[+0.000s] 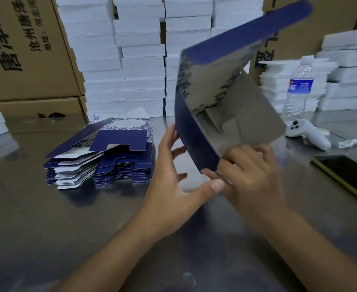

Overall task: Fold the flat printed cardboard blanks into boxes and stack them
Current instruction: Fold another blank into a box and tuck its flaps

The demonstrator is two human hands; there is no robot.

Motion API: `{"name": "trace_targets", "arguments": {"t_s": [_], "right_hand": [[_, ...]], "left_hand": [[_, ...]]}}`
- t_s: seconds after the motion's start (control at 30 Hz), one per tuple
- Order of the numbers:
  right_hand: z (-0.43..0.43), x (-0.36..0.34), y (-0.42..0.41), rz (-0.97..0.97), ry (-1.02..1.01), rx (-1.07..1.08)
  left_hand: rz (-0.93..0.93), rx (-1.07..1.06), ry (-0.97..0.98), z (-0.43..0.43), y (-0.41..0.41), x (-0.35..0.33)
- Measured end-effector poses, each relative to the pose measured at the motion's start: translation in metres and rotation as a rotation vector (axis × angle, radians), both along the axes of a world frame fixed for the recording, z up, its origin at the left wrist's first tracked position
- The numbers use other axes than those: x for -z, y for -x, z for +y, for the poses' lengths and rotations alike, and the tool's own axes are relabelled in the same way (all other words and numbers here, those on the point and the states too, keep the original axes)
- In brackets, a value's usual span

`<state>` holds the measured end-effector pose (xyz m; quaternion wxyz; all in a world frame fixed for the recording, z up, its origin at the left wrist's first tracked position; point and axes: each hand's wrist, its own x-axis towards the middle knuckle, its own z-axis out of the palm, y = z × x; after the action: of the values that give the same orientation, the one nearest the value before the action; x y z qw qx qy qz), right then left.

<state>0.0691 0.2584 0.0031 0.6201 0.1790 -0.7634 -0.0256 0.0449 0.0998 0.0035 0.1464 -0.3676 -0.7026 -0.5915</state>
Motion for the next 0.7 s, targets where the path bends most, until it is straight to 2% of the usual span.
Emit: {"name": "trace_targets", "arguments": {"t_s": [0.17,0.3,0.43,0.57,0.7], "right_hand": [[-0.008,0.000,0.002,-0.034,-0.161,0.080],[-0.018,0.002,0.004,-0.016,-0.190,0.078],[-0.020,0.003,0.003,-0.068,-0.163,0.084],[-0.019,-0.001,-0.004,-0.230,-0.111,0.065],[-0.016,-0.003,-0.011,-0.455,-0.017,-0.112]], "left_hand": [[-0.143,0.132,-0.081,0.006,0.000,0.005],[-0.205,0.016,-0.097,0.009,0.001,0.010],[-0.135,-0.107,0.053,0.010,0.006,0.016],[-0.143,-0.122,0.087,0.008,0.009,0.015],[-0.159,-0.106,0.022,0.003,0.009,0.010]]}}
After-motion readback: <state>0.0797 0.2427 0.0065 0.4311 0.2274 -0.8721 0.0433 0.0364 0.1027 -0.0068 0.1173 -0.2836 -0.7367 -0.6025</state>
